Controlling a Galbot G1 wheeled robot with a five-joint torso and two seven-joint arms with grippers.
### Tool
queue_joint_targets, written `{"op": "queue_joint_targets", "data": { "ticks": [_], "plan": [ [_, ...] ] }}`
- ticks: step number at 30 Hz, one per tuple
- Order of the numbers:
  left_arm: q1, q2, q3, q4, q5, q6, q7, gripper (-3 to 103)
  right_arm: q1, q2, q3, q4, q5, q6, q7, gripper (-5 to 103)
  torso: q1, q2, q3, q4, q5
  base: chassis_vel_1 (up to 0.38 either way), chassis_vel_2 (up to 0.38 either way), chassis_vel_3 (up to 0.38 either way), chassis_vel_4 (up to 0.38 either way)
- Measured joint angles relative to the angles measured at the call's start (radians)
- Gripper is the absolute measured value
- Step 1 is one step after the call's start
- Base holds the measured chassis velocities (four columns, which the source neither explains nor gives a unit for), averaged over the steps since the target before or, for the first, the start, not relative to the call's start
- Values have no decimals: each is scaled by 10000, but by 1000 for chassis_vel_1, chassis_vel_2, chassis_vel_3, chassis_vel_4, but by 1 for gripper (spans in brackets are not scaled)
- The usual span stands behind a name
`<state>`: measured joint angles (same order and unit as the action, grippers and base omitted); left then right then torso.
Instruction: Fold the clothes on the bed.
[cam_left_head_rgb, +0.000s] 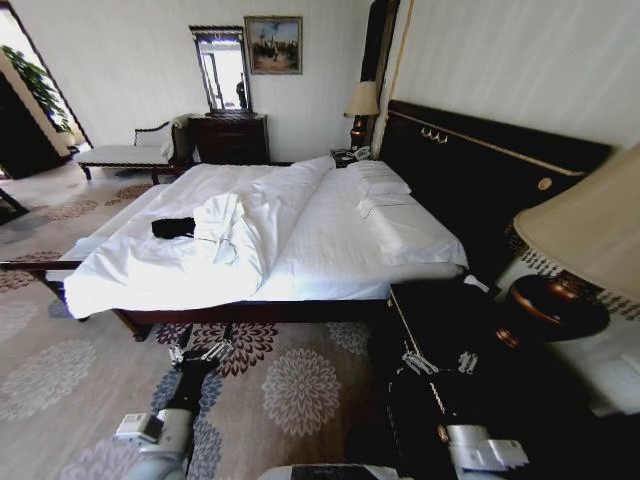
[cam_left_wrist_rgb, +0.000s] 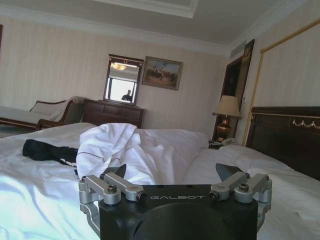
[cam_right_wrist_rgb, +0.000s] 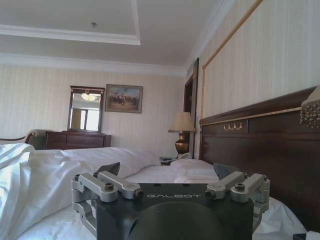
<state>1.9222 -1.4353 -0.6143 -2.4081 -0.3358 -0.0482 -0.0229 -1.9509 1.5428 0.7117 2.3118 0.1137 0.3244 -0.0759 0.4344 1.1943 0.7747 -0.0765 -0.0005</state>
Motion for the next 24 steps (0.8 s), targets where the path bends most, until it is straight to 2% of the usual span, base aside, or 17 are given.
{"op": "queue_joint_targets", "data": {
  "ticks": [15, 24],
  "plan": [
    [389, -11, -36, -21, 24, -306, 130, 100, 48, 73, -45, -131, -73, 454, -148, 100, -13, 7, -6, -4, -2, -80, 79, 79, -82],
    [323, 30, -50, 76, -19, -316, 121, 100, 174, 29, -75, -272, -41, 672, -154, 100, 3, -1, 1, -4, -4, -220, 223, 214, -228]
  ]
}}
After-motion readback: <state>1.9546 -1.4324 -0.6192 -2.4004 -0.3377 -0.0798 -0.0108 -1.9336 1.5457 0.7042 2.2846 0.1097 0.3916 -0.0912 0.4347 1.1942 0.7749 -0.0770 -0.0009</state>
